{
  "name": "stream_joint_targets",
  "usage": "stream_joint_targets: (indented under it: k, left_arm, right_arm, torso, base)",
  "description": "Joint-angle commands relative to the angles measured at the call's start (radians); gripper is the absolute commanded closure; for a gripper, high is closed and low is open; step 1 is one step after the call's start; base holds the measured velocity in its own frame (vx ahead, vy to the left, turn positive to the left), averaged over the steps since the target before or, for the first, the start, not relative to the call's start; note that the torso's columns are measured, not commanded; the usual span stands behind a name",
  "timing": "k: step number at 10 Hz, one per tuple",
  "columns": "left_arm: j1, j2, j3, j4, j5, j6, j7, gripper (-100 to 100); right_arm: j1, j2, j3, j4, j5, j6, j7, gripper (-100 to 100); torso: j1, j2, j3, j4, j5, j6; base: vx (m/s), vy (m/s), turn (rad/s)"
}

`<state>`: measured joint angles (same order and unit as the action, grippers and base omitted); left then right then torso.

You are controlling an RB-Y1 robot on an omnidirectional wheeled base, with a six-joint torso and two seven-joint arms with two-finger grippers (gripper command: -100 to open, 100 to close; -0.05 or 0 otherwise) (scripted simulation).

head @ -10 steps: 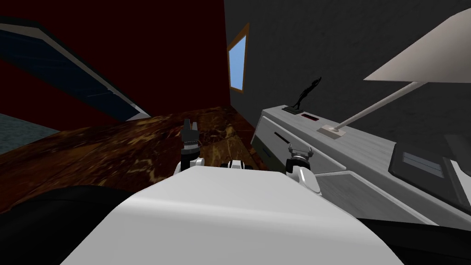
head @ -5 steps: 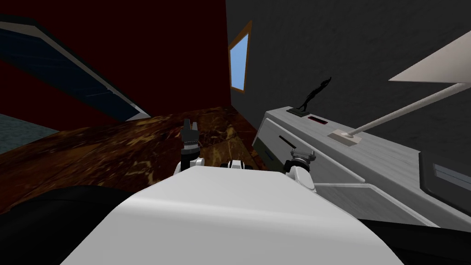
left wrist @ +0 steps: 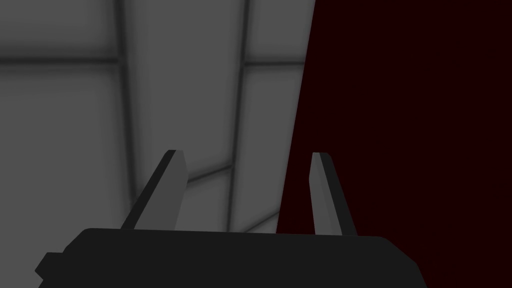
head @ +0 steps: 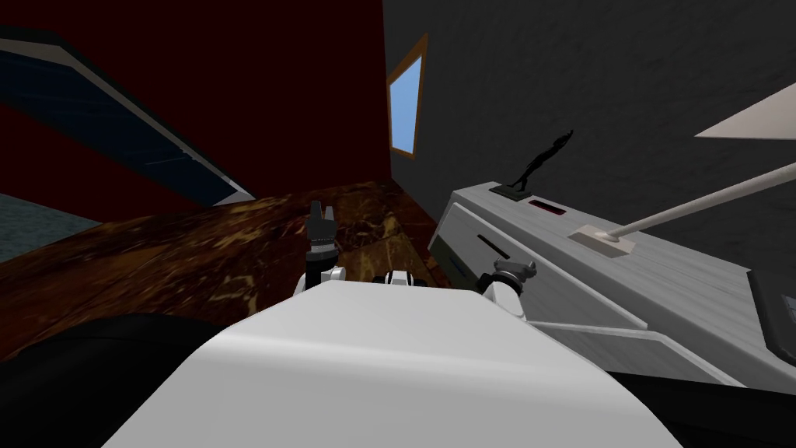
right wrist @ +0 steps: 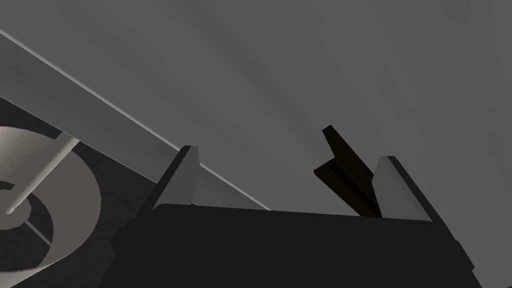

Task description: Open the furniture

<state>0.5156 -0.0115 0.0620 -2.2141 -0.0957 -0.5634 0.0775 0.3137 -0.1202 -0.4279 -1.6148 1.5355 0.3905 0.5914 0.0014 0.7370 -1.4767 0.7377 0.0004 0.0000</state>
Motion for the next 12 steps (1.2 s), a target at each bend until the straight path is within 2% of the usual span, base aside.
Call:
stream_joint_targets:
  k: [1,4,6,7,12]
  left_arm:
    - [0.000,0.000,0.000,0.000,0.000,0.000,0.000,0]
    - [0.000,0.000,0.000,0.000,0.000,0.000,0.000,0]
    - [0.000,0.000,0.000,0.000,0.000,0.000,0.000,0]
    - [0.000,0.000,0.000,0.000,0.000,0.000,0.000,0]
    - [0.000,0.000,0.000,0.000,0.000,0.000,0.000,0]
  right_arm:
    - [-0.017,0.032,-0.014,0.031,0.036,0.040,0.046,-100]
    - [-0.027,0.084,-0.023,0.058,0.073,0.066,0.061,-100]
    - [-0.029,0.074,-0.020,0.062,0.074,0.065,0.053,-100]
    - [-0.029,0.074,-0.021,0.062,0.074,0.065,0.054,100]
    - [-0.017,0.094,-0.024,0.022,0.052,0.043,0.099,100]
  torso:
    - [-0.001,0.002,0.001,0.000,0.000,0.000]
    - [-0.002,0.002,0.001,0.000,-0.001,0.000]
    - [-0.003,0.004,0.002,0.001,-0.001,0.000]
    - [-0.002,0.004,0.002,0.001,-0.001,0.000]
    - [0.002,0.002,0.001,0.000,0.000,0.000]
  base:
    - [0.092,0.041,0.008]
    - [0.076,0.033,0.003]
    - [0.013,0.007,0.000]
    - [0.000,0.000,0.000]
    - [-0.065,0.151,-0.028]
